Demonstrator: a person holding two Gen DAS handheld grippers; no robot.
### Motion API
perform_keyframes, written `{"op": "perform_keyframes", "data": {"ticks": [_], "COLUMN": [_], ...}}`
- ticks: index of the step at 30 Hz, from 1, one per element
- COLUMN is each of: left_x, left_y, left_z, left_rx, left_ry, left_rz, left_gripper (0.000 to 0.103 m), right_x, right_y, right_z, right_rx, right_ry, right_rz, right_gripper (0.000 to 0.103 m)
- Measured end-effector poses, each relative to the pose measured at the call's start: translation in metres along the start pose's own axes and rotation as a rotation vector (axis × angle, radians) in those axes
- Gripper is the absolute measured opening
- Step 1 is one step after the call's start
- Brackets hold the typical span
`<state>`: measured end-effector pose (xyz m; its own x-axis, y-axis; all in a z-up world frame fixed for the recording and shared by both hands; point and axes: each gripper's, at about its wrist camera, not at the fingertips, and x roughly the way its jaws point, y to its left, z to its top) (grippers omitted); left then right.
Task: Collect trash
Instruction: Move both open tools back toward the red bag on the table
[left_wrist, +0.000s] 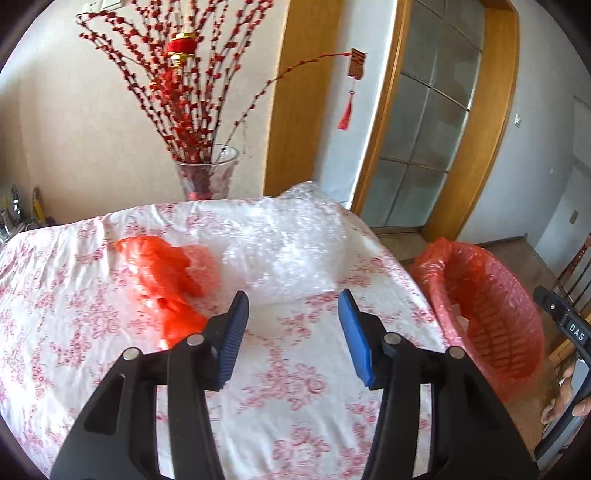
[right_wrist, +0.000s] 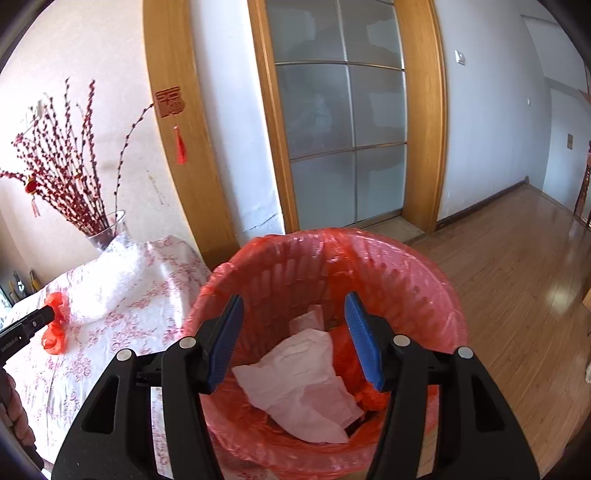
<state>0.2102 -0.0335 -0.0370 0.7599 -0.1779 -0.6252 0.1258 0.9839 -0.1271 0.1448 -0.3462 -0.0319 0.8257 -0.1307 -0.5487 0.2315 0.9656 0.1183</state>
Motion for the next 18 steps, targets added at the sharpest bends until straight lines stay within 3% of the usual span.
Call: {"op": "perform_keyframes", "data": {"ticks": [4, 9, 18], "left_x": [-0.003, 0.003, 0.045], "left_y": [0.037, 0.074, 0.088], "left_z": [0.003, 0.008, 0.015], "left_rx": [-0.031, -0.078, -0.089], "left_ry": [-0.009, 0.006, 0.097], "left_rz": [0.084, 0.172, 0.243], "left_gripper": [0.051, 0.057, 0.058], "right_x": [-0.001, -0.003, 0.001], "right_y": [0.018, 0.034, 0.058], "right_z": [-0.001, -0.002, -0.006], "right_rx": [-0.021, -0.026, -0.069], "right_ry": [0.002, -0.009, -0.013], "right_rz": [0.021, 0.044, 0.050], "right_gripper": [0.060, 0.077, 0.082]}}
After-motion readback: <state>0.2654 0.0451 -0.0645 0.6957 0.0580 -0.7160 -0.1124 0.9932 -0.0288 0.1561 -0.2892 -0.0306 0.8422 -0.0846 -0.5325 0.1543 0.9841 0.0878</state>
